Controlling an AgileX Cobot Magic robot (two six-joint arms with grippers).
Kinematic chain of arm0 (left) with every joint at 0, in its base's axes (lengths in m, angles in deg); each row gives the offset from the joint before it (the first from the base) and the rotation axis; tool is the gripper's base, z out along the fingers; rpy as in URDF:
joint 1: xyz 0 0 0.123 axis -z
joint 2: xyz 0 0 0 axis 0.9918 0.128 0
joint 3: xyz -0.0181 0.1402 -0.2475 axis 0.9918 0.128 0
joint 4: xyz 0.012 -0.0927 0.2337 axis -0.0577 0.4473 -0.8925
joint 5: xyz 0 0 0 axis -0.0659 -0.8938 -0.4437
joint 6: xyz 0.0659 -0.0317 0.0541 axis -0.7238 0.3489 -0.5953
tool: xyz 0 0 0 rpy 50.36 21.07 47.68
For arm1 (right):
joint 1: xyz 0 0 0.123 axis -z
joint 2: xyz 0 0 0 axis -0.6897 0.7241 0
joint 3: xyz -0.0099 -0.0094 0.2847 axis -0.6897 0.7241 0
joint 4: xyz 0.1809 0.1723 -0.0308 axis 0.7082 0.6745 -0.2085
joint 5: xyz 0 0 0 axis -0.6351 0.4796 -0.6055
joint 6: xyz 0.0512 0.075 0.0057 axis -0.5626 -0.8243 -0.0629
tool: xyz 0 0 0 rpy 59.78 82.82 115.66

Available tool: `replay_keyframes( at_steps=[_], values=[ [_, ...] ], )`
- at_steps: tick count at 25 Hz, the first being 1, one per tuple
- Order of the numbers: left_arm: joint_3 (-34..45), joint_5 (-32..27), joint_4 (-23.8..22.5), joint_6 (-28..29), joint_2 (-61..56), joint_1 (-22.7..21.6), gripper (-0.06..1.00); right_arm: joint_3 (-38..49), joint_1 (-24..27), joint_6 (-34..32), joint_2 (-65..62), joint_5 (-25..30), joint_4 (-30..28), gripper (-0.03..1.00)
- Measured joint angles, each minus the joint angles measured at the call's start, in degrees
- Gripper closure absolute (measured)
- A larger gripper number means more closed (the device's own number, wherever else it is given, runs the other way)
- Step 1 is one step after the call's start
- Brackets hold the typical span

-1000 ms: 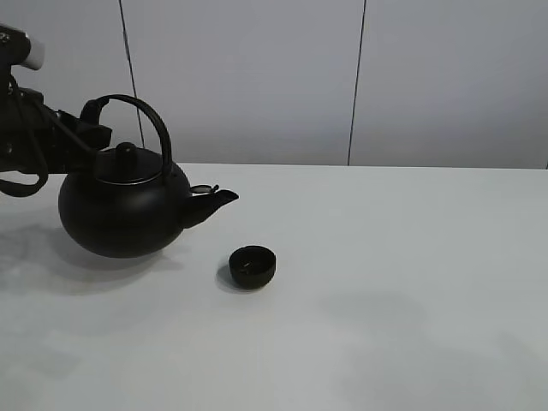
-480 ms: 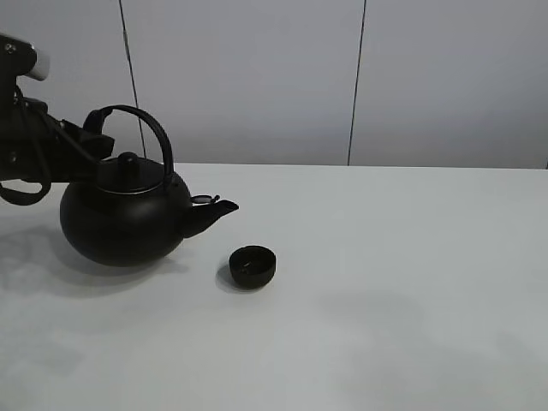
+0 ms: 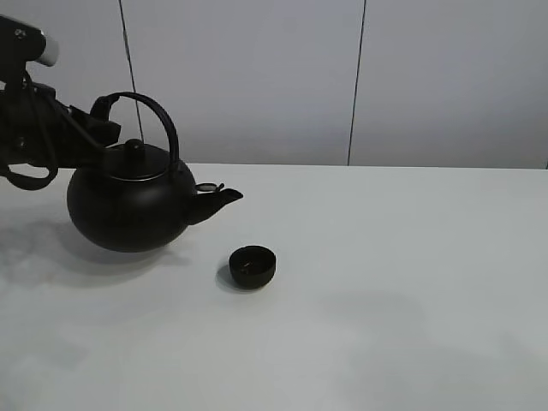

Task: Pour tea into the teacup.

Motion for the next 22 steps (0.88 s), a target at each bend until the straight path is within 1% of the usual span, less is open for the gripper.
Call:
replay_keyframes(
  at_steps=[4, 11, 18, 22],
  values=[
    [0.0, -0.84, -0.84, 0.0, 0.0, 0.0, 0.82, 0.0, 0.0, 0.0, 0.0, 0.0, 0.0, 0.33],
    [-0.06, -0.84, -0.9, -0.26, 0.0, 1.31, 0.82, 0.0, 0.0, 0.0, 0.0, 0.0, 0.0, 0.33],
    [-0.06, -1.1, -1.48, -0.42, 0.0, 1.56, 0.82, 0.0, 0.0, 0.0, 0.0, 0.0, 0.0, 0.33],
    [-0.06, -1.51, -1.48, -1.41, 0.0, 2.45, 0.82, 0.0, 0.0, 0.0, 0.0, 0.0, 0.0, 0.33]
  ],
)
